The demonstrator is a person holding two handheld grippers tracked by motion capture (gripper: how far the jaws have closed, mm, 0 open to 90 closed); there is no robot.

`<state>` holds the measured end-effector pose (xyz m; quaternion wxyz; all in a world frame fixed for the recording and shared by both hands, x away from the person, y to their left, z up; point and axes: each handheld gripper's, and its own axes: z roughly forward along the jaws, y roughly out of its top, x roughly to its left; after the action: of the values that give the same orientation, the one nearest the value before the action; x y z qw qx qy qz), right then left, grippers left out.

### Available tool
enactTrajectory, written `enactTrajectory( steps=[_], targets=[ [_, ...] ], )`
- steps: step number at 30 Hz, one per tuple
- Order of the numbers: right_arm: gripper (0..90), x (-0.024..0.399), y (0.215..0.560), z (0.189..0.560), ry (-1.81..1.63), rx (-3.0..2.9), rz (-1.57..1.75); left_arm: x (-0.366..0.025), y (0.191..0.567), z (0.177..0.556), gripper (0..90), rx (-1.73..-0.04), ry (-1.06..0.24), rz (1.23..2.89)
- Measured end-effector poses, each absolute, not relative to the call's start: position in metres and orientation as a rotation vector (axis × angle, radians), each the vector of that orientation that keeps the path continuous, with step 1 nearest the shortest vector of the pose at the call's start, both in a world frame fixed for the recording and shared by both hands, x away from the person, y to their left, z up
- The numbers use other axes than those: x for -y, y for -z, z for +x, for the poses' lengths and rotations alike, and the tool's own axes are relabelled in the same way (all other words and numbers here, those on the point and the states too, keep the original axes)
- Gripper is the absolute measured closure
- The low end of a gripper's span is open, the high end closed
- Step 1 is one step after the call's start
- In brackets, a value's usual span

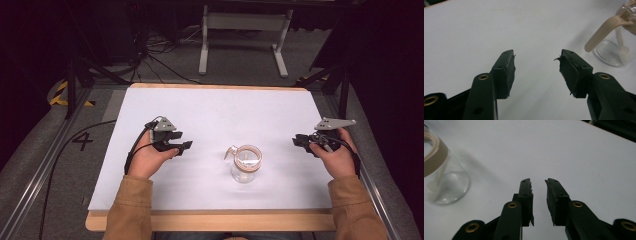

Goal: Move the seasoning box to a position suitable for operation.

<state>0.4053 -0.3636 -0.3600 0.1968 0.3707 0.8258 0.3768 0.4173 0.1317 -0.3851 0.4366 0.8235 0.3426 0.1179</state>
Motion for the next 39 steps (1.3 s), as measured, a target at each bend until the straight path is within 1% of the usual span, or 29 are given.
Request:
enactTrajectory(
  steps=[3, 6, 12, 18, 21, 24, 29, 31, 34, 39],
  targets=[
    [76.7, 0.369, 0.357, 0.400, -1.115, -2.296, 1.037, -0.131, 0.379, 0.412, 44.2, -0.841, -0.305, 2.042],
    [77.5, 0.366, 0.357, 0.397, -1.136, -2.301, 1.036, -0.129, 0.374, 0.407, 41.0, -0.871, -0.276, 2.041],
    [77.8, 0.356, 0.356, 0.394, -1.161, -2.333, 1.011, -0.126, 0.364, 0.399, 41.2, -0.836, -0.291, 2.018],
    [81.5, 0.344, 0.358, 0.393, -1.156, -2.366, 0.968, -0.123, 0.357, 0.392, 41.3, -0.817, -0.296, 2.014],
    [83.1, 0.336, 0.360, 0.392, -1.177, -2.406, 0.935, -0.120, 0.353, 0.387, 41.0, -0.793, -0.253, 2.003],
    [83.8, 0.330, 0.364, 0.392, -1.191, -2.445, 0.903, -0.113, 0.350, 0.384, 40.1, -0.733, -0.167, 1.982],
    [84.6, 0.321, 0.368, 0.391, -1.198, -2.480, 0.884, -0.101, 0.347, 0.378, 41.2, -0.690, -0.166, 1.997],
    [84.7, 0.314, 0.373, 0.392, -1.187, -2.509, 0.858, -0.097, 0.347, 0.376, 52.7, -0.644, -0.120, 2.047],
    [84.2, 0.308, 0.379, 0.393, -1.186, -2.543, 0.846, -0.095, 0.348, 0.373, 62.0, -0.608, -0.080, 2.111],
    [85.1, 0.301, 0.386, 0.394, -1.184, -2.569, 0.828, -0.092, 0.346, 0.371, 64.1, -0.600, -0.069, 2.123]
  ],
)
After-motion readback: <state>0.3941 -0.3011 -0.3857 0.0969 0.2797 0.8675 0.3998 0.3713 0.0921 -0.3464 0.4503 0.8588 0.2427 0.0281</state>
